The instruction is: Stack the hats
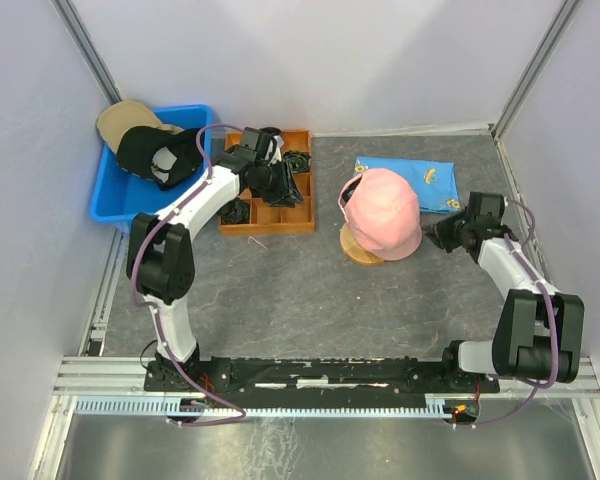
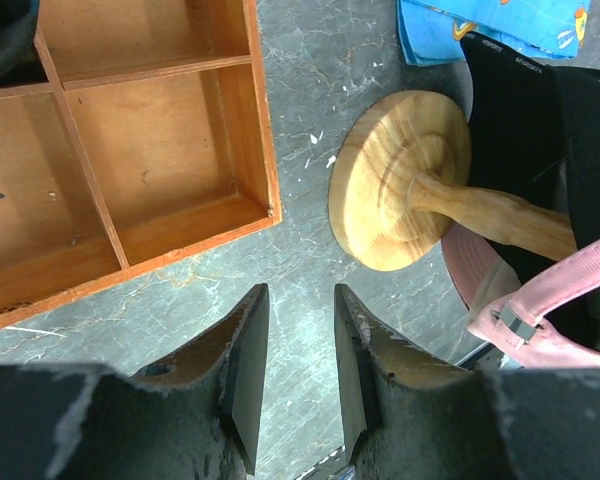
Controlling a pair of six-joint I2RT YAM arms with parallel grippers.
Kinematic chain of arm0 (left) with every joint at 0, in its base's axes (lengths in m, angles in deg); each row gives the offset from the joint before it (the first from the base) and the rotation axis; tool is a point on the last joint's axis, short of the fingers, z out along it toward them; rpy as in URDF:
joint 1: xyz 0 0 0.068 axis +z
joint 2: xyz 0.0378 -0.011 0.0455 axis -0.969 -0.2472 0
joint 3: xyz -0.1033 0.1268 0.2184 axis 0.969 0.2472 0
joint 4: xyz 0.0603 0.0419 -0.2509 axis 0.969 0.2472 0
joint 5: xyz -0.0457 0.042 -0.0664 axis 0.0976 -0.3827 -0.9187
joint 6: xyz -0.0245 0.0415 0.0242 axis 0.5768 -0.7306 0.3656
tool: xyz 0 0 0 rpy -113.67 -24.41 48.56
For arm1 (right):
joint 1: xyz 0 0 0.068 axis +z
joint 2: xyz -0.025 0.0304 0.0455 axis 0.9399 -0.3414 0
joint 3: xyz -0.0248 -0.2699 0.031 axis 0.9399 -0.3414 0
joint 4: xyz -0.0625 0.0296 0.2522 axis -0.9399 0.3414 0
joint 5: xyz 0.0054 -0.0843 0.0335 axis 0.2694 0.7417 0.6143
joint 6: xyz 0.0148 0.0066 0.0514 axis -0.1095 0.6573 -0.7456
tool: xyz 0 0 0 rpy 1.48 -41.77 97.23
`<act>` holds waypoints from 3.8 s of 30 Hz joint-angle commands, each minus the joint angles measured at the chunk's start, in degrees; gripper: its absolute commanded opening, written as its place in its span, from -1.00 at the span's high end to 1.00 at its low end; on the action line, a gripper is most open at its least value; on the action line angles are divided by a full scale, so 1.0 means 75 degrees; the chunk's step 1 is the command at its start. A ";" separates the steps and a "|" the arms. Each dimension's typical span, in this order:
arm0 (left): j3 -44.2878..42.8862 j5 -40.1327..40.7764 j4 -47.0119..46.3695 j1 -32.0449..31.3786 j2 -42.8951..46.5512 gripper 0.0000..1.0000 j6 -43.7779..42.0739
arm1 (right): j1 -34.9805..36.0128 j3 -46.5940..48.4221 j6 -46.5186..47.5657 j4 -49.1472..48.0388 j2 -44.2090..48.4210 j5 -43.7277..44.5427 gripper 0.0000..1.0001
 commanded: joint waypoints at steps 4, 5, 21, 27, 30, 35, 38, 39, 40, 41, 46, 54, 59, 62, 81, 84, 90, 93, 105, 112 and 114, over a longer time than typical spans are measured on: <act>-0.0558 -0.0928 -0.0486 -0.0104 0.0838 0.18 0.0290 | -0.0323 0.1552 0.1356 0.1361 -0.0161 -0.0880 0.20; -0.0627 -0.1026 -0.0598 -0.0127 0.0876 0.15 0.0372 | -0.0323 0.1647 0.1466 0.1617 -0.0092 -0.0991 0.16; -0.2106 -0.0570 -0.0088 -0.1070 -0.0213 -0.09 -0.0313 | -0.0729 0.1553 0.1802 0.2307 0.0564 -0.1661 0.09; -0.1961 -0.0152 0.0157 -0.1104 -0.0329 -0.08 -0.0509 | -0.0911 0.1589 0.1831 0.2351 0.0584 -0.1792 0.09; -0.1743 -0.0037 0.0154 -0.1099 -0.0306 -0.07 -0.0551 | -0.0941 0.1510 0.1759 0.2261 0.0592 -0.1862 0.09; -0.1496 -0.0146 -0.0143 -0.1121 -0.0366 -0.06 -0.0457 | -0.1013 0.1485 0.1773 0.2270 0.0586 -0.1900 0.09; -0.1574 -0.0183 -0.0192 -0.1199 -0.0503 -0.06 -0.0425 | -0.1039 0.1469 0.1785 0.2291 0.0578 -0.1919 0.09; -0.1615 -0.0196 -0.0195 -0.1222 -0.0557 -0.06 -0.0414 | -0.1053 0.1468 0.1785 0.2290 0.0570 -0.1924 0.09; -0.1662 -0.0204 -0.0201 -0.1246 -0.0605 -0.06 -0.0404 | -0.1069 0.1453 0.1786 0.2287 0.0567 -0.1927 0.09; -0.1688 -0.0218 -0.0226 -0.1262 -0.0642 -0.06 -0.0387 | -0.1074 0.1452 0.1777 0.2285 0.0563 -0.1932 0.09; -0.1746 -0.0297 -0.0351 -0.1309 -0.0712 -0.06 -0.0287 | -0.1138 0.1436 0.1814 0.2318 0.0549 -0.1960 0.09; -0.1704 -0.0303 -0.0341 -0.1311 -0.0561 -0.05 -0.0248 | -0.1190 0.1416 0.1833 0.2320 0.0486 -0.2027 0.09; -0.1190 -0.0212 -0.0377 -0.1186 0.0024 -0.04 -0.0274 | -0.1203 0.1420 0.1882 0.2345 0.0462 -0.2077 0.08; -0.0579 -0.0362 -0.0783 -0.0939 0.0512 -0.05 -0.0108 | -0.1201 0.1446 0.1941 0.2429 0.0441 -0.2102 0.07; -0.0851 -0.1452 -0.1992 -0.0904 0.0249 -0.35 0.0416 | -0.1201 0.1823 0.2119 0.2636 0.0102 -0.2137 0.01; -0.1061 -0.1491 -0.1932 -0.0951 0.0104 -0.36 0.0411 | -0.1212 0.1849 0.2093 0.2599 0.0054 -0.2147 0.00; -0.1284 -0.1270 -0.1693 -0.1210 -0.0166 -0.37 0.0254 | -0.1245 0.1840 0.2112 0.2579 0.0007 -0.2159 0.00; -0.1314 -0.1060 -0.1557 -0.1302 -0.0244 -0.37 0.0170 | -0.1268 0.1827 0.2104 0.2572 0.0014 -0.2176 0.00; -0.1239 -0.0461 -0.1178 -0.1434 -0.0394 -0.37 -0.0008 | -0.1335 0.1744 0.2081 0.2501 0.0041 -0.2229 0.01; -0.0946 -0.0272 -0.1130 -0.1482 -0.0408 -0.36 -0.0106 | -0.1367 0.1705 0.2088 0.2519 0.0078 -0.2229 0.01; -0.0916 -0.0217 -0.1124 -0.1519 -0.0449 -0.35 -0.0139 | -0.1368 0.1698 0.2077 0.2510 0.0083 -0.2229 0.01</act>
